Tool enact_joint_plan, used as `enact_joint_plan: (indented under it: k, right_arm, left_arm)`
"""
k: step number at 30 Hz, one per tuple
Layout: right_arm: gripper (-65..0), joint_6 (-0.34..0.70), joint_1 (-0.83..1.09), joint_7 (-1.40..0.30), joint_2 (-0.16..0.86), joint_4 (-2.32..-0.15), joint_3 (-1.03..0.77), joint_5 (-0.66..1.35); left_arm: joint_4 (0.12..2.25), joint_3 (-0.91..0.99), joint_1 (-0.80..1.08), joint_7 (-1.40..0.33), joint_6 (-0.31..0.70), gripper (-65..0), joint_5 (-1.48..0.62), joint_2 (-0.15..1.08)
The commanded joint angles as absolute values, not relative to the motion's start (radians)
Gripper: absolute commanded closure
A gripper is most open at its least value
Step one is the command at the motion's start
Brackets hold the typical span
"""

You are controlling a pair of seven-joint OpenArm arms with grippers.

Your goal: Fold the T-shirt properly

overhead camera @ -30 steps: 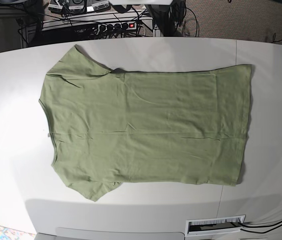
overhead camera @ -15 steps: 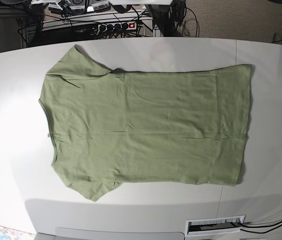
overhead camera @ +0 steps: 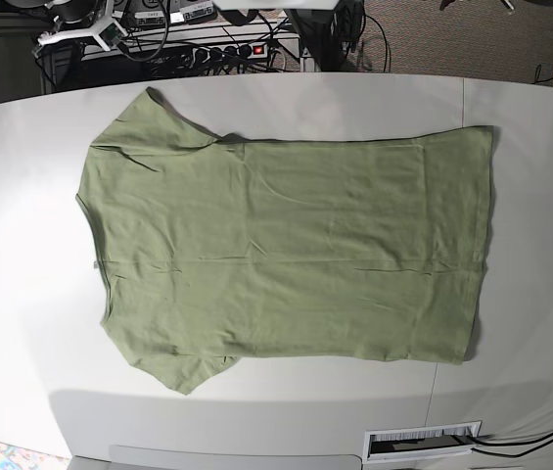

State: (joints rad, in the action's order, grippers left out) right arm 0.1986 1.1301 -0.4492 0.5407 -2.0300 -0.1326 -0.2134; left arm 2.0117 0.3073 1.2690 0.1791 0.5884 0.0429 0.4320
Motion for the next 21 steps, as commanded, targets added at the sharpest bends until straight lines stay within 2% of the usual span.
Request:
enact_joint_plan:
  k: [1, 7, 21]
  right_arm:
    - [0.0, 0.191, 1.145, -0.447, 0.558, -2.057, -0.139, -0.226]
    - [0.0, 0.19, 1.144, -0.453, 0.568, -2.108, -0.139, -0.234]
    - [0.0, 0.19, 1.044, -0.512, 0.568, -2.138, -0.139, -0.254]
  left_arm:
    - [2.05, 0.324, 1.298, 0.202, 0.607, 0.0, 0.022, 0.435]
    - [2.152, 0.378, 1.296, 0.19, 0.625, 0.0, -0.006, 0.435]
    - [2.172, 0.374, 1.096, 0.188, 0.419, 0.0, 0.205, 0.435]
